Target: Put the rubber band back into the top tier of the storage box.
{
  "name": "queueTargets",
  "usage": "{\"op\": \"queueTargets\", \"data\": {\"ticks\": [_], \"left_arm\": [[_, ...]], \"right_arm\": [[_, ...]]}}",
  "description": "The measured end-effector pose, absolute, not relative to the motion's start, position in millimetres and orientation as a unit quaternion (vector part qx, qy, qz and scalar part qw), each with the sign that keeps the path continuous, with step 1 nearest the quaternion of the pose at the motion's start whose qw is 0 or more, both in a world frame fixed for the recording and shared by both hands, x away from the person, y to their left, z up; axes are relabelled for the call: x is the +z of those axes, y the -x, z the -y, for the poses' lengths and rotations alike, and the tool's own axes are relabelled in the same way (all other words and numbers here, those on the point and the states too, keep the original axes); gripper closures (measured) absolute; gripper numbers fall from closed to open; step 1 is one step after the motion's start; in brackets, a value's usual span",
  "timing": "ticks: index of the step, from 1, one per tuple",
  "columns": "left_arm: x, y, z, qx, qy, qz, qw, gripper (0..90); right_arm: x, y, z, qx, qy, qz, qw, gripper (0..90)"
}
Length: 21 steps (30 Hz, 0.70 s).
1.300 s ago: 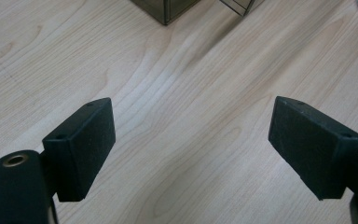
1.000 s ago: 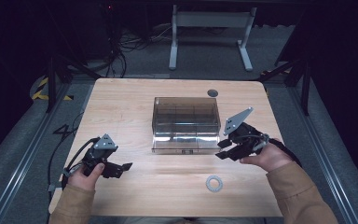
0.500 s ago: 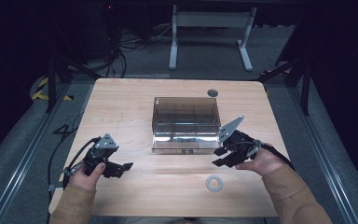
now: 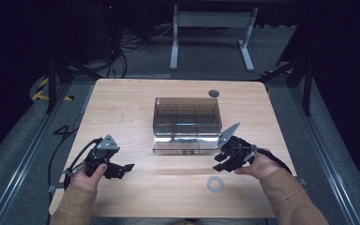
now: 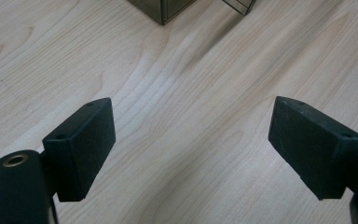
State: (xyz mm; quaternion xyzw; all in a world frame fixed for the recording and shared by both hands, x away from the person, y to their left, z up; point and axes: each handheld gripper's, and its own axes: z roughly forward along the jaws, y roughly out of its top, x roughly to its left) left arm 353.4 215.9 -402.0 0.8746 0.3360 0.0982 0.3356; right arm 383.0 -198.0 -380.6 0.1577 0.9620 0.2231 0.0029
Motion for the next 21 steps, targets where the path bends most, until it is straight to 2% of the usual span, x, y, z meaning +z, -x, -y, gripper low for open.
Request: {"op": "queueTargets", "data": {"ticks": [21], "left_arm": [[-404, -354, -214, 0.098, -0.877, -0.335, 0.331, 15.5]], "right_arm": [[-406, -380, 192, 0.181, -0.157, -0.971, -0.018, 60.7]]}}
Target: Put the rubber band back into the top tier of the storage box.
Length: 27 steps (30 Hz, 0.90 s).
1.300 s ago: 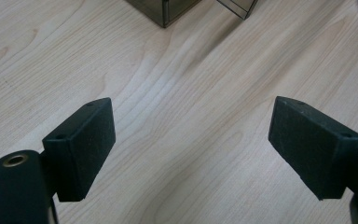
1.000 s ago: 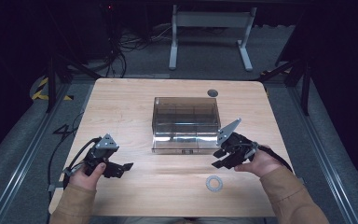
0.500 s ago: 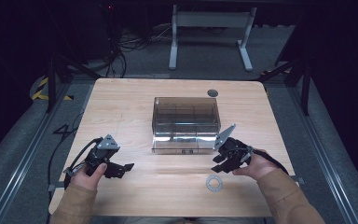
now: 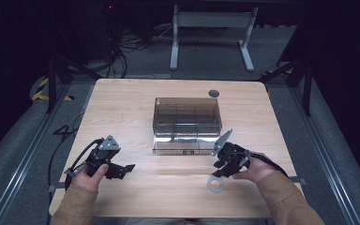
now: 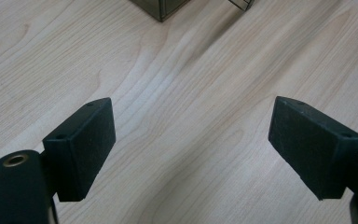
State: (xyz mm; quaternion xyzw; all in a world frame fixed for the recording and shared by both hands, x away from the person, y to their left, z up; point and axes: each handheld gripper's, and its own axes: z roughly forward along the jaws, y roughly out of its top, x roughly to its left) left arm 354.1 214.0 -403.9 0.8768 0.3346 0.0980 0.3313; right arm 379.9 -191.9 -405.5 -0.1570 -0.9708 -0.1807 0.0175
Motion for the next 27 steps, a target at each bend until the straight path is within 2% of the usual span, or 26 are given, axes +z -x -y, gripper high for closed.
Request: {"op": "queueTargets", "data": {"ticks": [14, 27], "left_arm": [[-405, -354, -213, 0.099, -0.877, -0.333, 0.331, 15.5], [-405, -354, -213, 0.102, -0.877, -0.335, 0.330, 15.5]], "right_arm": [[-413, -373, 188, -0.158, 0.145, 0.976, 0.023, 62.7], [-422, -368, 181, -0.121, 0.133, 0.984, -0.002, 68.6]]}}
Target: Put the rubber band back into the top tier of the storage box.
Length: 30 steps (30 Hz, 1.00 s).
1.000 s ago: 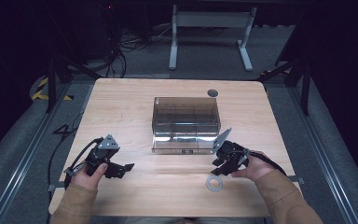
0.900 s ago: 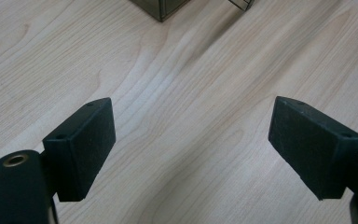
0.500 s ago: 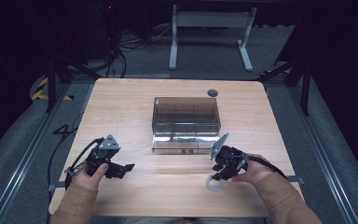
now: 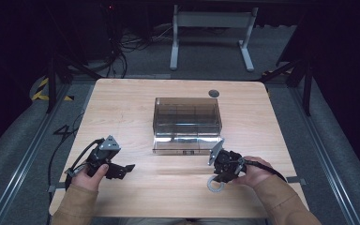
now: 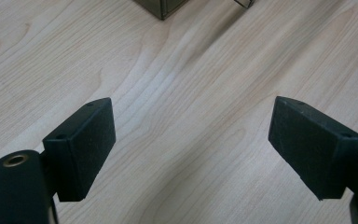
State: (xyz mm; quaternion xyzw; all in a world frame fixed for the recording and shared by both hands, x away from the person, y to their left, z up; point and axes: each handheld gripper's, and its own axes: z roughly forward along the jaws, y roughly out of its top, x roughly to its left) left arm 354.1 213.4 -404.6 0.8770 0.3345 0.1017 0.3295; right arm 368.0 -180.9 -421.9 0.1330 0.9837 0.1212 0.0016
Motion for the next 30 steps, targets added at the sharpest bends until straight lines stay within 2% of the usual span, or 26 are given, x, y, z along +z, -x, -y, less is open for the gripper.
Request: {"op": "queueTargets", "data": {"ticks": [11, 17, 30], "left_arm": [[-402.3, -352.8, -214.5, 0.102, -0.876, -0.333, 0.332, 15.5], [-402.3, -352.6, -214.3, 0.103, -0.877, -0.333, 0.332, 15.5], [-403.9, -351.7, -211.2, 0.116, -0.874, -0.334, 0.334, 15.4]], "right_arm": [[-428.7, -362.9, 180.1, 0.098, -0.125, -0.987, 0.015, 72.5], [-428.7, -363.8, 178.8, 0.095, -0.142, -0.985, 0.018, 80.3], [-428.8, -366.1, 179.3, 0.103, -0.158, -0.982, 0.008, 81.5]]}}
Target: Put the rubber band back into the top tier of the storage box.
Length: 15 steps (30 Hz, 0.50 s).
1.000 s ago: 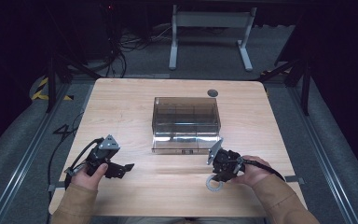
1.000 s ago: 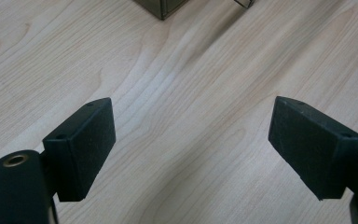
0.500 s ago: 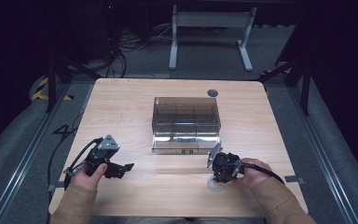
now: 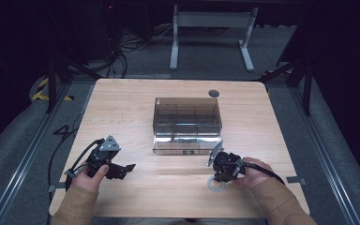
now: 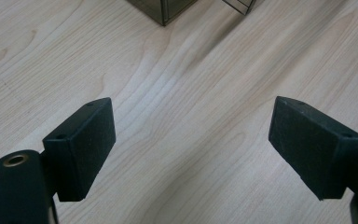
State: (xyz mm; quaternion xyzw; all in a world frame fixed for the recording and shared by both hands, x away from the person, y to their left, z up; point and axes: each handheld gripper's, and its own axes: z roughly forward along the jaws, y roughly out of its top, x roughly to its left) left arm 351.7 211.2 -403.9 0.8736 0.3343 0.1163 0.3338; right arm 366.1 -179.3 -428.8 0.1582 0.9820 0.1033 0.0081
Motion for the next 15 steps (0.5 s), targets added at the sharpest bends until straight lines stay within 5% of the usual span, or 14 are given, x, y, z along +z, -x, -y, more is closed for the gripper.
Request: {"op": "queueTargets", "data": {"ticks": [15], "left_arm": [[-406, -352, -211, 0.115, -0.869, -0.343, 0.339, 15.3]], "right_arm": [[-410, -367, 181, 0.126, -0.178, -0.976, 0.003, 81.5]]}}
